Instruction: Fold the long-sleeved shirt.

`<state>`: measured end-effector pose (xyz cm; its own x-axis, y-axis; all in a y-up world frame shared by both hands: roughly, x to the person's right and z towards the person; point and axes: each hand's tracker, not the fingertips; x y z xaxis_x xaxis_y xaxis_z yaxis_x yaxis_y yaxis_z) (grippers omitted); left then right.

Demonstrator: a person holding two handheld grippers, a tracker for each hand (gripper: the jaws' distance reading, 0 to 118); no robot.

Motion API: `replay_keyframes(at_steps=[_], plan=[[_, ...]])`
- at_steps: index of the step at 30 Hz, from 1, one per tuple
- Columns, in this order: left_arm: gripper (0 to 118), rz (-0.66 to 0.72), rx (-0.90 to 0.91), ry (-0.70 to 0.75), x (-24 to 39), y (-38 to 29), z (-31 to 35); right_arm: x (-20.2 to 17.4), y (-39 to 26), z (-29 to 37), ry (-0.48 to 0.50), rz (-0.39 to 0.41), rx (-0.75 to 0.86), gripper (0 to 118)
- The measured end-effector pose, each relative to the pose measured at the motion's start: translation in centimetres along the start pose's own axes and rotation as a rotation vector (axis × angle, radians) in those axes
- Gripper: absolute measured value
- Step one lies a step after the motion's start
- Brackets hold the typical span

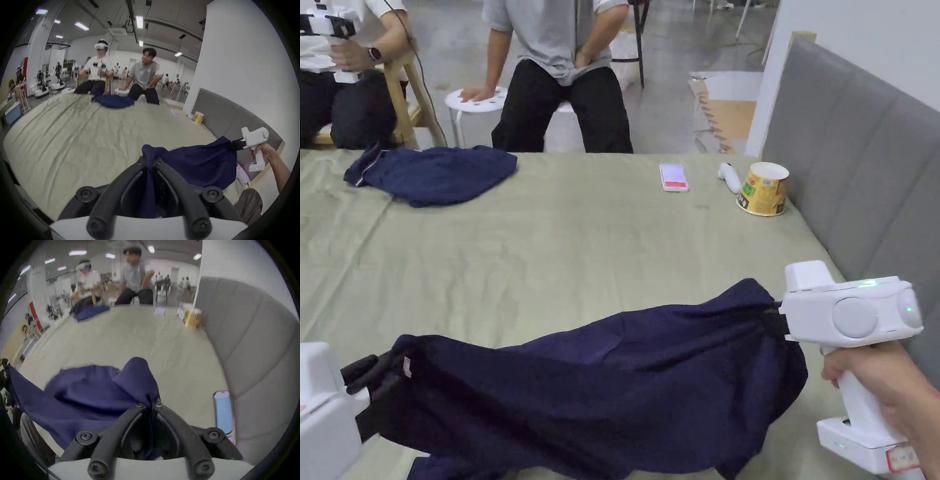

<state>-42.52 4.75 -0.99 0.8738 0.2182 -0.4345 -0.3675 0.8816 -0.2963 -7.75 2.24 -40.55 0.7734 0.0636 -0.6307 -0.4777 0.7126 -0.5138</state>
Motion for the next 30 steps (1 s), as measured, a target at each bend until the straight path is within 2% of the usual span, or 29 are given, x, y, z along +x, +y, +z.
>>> replay_keyframes(at_steps=[2,8,12,14,18,22,26,30], plan=[[10,-0.032,0.056,0.007,-0.9,2.2,-0.1,-0.2,2.4,3.4,-0.042,0.027,0.108,3],[9,-0.078,0.233,0.014,-0.4,14.0,0.3,-1.4,11.5,12.6,-0.073,0.028,0.414,3],[9,-0.158,0.31,0.078,-0.4,23.4,-0.5,-2.4,19.0,17.4,-0.171,0.068,0.582,3],[9,-0.149,0.331,0.093,-0.1,27.5,-1.1,-2.9,22.8,19.1,-0.202,0.121,0.647,3],[9,-0.107,0.354,0.081,-0.2,35.0,-2.0,-2.6,29.8,21.6,-0.231,0.091,0.671,3],[9,-0.121,0.377,0.097,1.1,39.4,-2.1,-2.8,34.2,23.0,-0.386,0.184,0.672,3],[9,-0.173,0.382,0.141,4.1,40.2,-2.6,-2.4,35.7,22.4,-0.376,0.168,0.66,3],[9,-0.155,0.326,0.116,4.2,39.0,-5.8,-1.3,34.8,18.9,-0.354,0.101,0.587,3]])
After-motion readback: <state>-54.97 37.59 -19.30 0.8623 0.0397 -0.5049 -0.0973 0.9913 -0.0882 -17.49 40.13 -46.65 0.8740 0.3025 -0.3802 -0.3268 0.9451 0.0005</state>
